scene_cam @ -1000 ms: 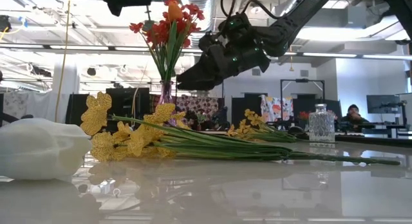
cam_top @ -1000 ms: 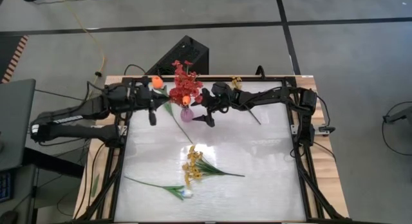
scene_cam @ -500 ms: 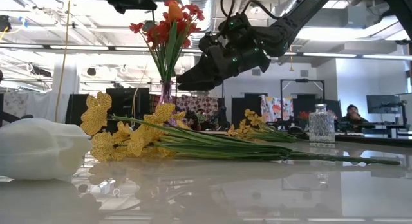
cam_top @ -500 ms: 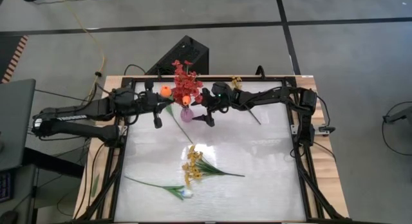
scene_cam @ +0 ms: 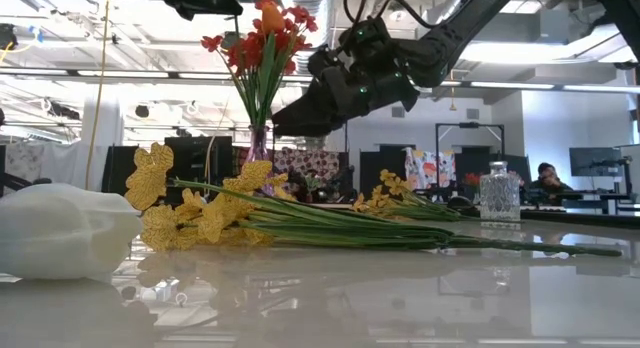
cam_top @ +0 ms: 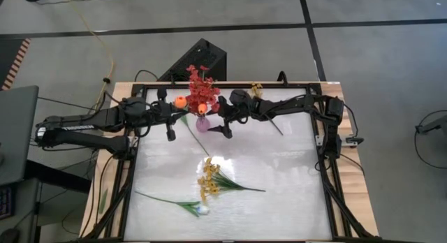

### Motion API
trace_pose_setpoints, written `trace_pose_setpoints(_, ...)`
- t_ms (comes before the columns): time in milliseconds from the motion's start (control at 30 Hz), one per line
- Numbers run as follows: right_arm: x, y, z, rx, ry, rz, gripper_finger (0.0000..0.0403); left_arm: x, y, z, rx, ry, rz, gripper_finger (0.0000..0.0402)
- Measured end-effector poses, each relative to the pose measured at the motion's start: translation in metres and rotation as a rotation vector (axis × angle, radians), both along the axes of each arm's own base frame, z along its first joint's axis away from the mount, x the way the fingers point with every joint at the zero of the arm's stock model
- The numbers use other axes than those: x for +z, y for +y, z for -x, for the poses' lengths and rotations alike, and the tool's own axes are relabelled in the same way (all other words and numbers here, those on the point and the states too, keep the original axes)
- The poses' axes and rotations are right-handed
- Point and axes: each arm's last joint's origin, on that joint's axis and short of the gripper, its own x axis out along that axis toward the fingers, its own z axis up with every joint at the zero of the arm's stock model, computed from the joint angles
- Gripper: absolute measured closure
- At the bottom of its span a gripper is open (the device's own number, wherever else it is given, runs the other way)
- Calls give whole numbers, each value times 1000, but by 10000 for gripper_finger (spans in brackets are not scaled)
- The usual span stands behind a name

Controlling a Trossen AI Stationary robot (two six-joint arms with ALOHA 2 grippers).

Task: Sort flowers into vase by color
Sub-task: Put the orange tulip into the pink vase

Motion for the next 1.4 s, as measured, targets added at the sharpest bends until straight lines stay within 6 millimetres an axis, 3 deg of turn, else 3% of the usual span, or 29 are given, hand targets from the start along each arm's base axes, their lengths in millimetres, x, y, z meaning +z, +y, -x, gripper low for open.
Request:
trace_pose_setpoints(233, -1, -1, -6, 11, -76, 47, 26, -2, 2, -5, 24, 17, -18, 401)
trace_pose_setpoints(467, -22, -9, -10, -29, -39, 44, 26, -4, 1, -7, 19, 22, -6, 401)
trace_pose_setpoints(1233, -8, -42, -2, -118, -181, 159, 26, -7, 4, -5, 101, 25, 61, 401)
trace_pose_setpoints(1400, -26, -51, -18, -83, -173, 128, 26, -7, 4, -5, 104, 19, 73, 401)
